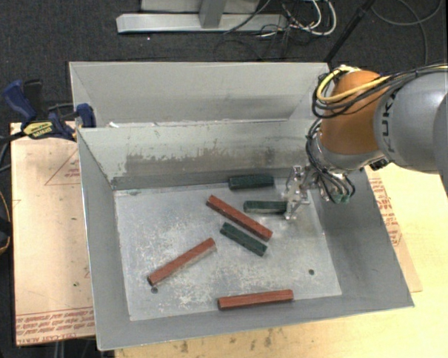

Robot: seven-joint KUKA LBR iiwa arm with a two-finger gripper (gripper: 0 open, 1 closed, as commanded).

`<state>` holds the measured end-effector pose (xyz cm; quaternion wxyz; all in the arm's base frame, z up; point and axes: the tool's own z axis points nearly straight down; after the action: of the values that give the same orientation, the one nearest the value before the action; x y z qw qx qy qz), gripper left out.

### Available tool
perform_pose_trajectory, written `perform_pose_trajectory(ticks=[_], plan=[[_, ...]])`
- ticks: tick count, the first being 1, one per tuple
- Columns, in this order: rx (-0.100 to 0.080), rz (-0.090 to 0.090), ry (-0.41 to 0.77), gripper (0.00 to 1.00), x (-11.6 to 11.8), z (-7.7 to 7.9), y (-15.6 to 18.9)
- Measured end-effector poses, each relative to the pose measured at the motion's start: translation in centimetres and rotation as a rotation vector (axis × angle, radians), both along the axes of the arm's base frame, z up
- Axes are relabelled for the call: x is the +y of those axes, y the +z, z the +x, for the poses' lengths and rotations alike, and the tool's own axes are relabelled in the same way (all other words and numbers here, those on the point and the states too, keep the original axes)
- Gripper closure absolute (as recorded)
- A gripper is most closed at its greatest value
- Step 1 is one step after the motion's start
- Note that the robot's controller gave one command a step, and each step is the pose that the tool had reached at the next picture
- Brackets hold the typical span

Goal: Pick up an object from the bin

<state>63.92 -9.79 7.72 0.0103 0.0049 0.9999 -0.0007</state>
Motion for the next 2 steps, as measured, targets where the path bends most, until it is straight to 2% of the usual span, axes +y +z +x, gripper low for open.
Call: perform_pose_trajectory(ticks=[1,2], plan=[[0.017,0.001,0.043,1.0,-0.09,-1.77,11.47],[0.017,0.001,0.044,1.0,-0.09,-1.77,11.47]])
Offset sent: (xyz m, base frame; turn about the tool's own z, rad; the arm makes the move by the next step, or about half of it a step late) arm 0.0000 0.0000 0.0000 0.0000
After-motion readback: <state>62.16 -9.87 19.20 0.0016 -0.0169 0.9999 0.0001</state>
